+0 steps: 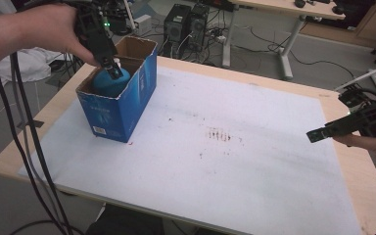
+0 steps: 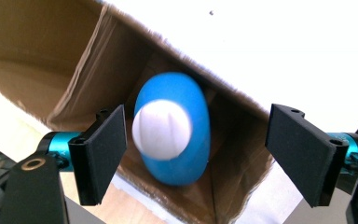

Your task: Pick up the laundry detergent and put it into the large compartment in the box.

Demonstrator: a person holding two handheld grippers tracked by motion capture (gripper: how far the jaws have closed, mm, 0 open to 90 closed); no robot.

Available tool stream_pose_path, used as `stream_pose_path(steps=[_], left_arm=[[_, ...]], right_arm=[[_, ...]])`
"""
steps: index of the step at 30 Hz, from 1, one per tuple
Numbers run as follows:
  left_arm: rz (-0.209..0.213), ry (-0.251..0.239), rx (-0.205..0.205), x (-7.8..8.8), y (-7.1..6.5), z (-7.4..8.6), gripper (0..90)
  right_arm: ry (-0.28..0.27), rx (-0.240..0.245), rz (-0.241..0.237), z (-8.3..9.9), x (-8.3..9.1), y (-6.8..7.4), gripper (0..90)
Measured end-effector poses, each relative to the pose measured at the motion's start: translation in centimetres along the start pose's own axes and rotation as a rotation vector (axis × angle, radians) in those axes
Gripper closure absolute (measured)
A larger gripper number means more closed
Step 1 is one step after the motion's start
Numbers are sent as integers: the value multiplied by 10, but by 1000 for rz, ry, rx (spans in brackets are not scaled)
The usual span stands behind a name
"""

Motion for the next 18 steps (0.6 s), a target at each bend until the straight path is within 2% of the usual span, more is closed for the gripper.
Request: stream_pose_path(steps=[6, 7, 9, 10, 11, 13, 14, 18], left_arm=[[23, -2, -65, 1, -19, -24, 207], [23, -2, -65, 1, -19, -24, 207], [39, -2, -108, -3, -31, -39, 207], [39, -2, -108, -3, -31, -39, 207], [49, -10, -124, -6, -37, -48, 207], [53, -9, -134, -8, -40, -52, 207], [63, -4, -155, -12, -47, -59, 207], [76, 6, -197, -20, -60, -72, 207]], right_arm=[[-7, -6, 8, 1, 6, -1, 183], [-7, -2, 11, 2, 6, -1, 183], [-8, -9, 12, 3, 7, -1, 183], [-8, -9, 12, 3, 7, -1, 183], [-13, -10, 14, 4, 9, -1, 183], [-15, -13, 15, 5, 11, -1, 183], [-16, -18, 16, 6, 12, -1, 182], [-17, -8, 23, 8, 15, 0, 183]])
Point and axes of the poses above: each handheld gripper's, and its own axes: x roughly backward along the jaws, z roughly out of its underside, y roughly to its left, the point moved 8 cm from there along -x, roughly forward along the jaws, and after that the axes turned 5 degrees about x, right-handed, at the moved point
